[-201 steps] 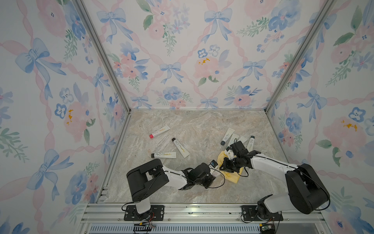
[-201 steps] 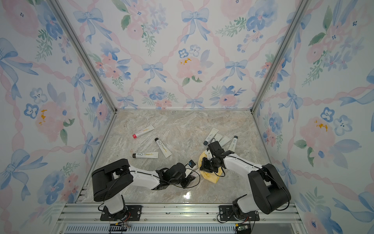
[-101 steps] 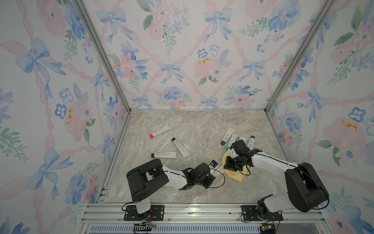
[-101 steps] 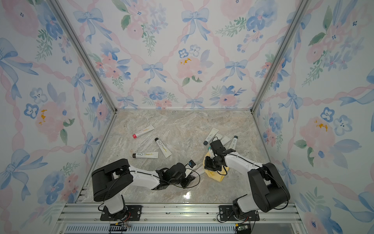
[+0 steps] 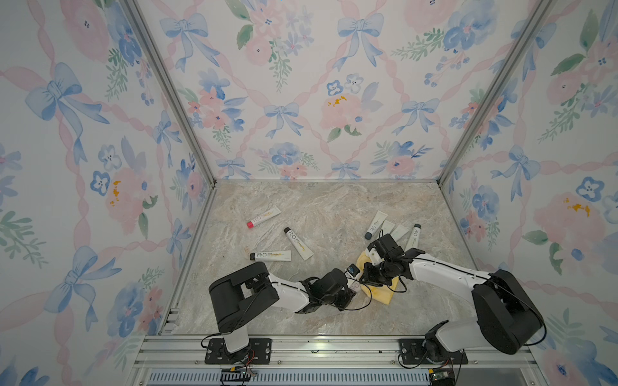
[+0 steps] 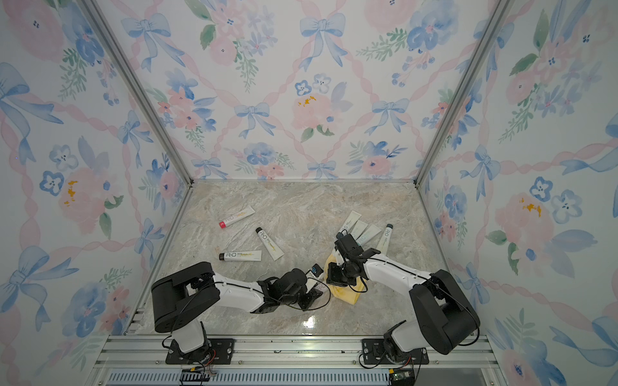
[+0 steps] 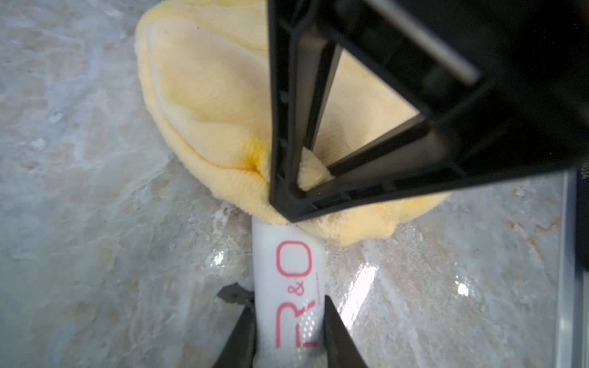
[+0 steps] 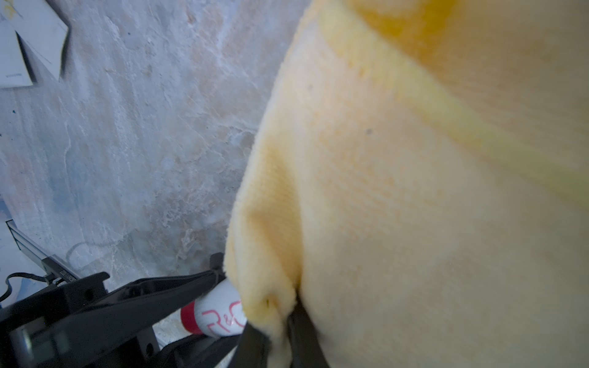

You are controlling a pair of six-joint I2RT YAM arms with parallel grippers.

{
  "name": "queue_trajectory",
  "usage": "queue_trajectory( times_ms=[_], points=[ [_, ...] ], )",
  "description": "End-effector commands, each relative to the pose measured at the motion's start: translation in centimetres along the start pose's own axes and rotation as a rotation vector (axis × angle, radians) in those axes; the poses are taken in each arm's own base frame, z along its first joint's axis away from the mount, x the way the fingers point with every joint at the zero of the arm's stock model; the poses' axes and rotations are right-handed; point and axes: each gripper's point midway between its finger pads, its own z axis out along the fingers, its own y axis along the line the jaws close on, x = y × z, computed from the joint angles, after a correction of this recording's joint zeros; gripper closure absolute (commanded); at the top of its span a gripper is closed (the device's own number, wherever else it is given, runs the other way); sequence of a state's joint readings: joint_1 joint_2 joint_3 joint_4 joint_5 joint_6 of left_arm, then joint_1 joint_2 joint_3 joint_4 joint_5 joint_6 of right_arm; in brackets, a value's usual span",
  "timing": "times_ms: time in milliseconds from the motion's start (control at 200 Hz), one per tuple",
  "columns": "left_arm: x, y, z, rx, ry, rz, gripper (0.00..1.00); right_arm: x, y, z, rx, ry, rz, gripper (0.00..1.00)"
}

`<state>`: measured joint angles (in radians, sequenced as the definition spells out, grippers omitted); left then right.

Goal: Wipe the surface of the toothpaste tube
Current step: Wipe the dirt from the toothpaste tube.

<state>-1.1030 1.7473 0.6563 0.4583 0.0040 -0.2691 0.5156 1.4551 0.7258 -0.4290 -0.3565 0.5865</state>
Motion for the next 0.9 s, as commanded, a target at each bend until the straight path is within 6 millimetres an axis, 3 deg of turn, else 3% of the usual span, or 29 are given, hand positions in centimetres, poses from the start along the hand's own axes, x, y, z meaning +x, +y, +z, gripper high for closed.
queue_trajectory(
  times_ms=[0,110,245,360,585,695,815,895],
  points=[
    [5.1,0.5,0.2,-0.008,0.168,0.008,0.73,0.7,-5.9,0.5,0.202,0.037,0.087,0.87],
    [5.2,0.5,0.2,-0.008,0.169,0.007,0.73,-0.9,-7.4,0.0,0.226,0.004,0.124,0.87],
    [5.2,0.5,0.2,-0.008,0.169,0.008,0.73,-1.4,-8.0,0.2,0.228,0.007,0.134,0.87],
    [5.2,0.5,0.2,-0.007,0.17,0.007,0.73,-0.9,-6.8,0.5,0.18,0.025,0.122,0.87],
    [5.1,0.4,0.2,-0.005,0.169,0.008,0.73,1.5,-1.5,0.4,0.038,0.066,0.047,0.87],
    [5.1,0.4,0.3,-0.004,0.17,0.008,0.73,2.9,0.2,0.7,0.001,0.097,0.014,0.87],
    [5.1,0.4,0.3,-0.004,0.17,0.008,0.73,4.3,0.8,1.3,-0.02,0.131,0.025,0.87],
    [5.1,0.4,0.3,-0.005,0.17,0.007,0.73,4.6,0.0,1.6,0.009,0.14,0.021,0.87]
  ],
)
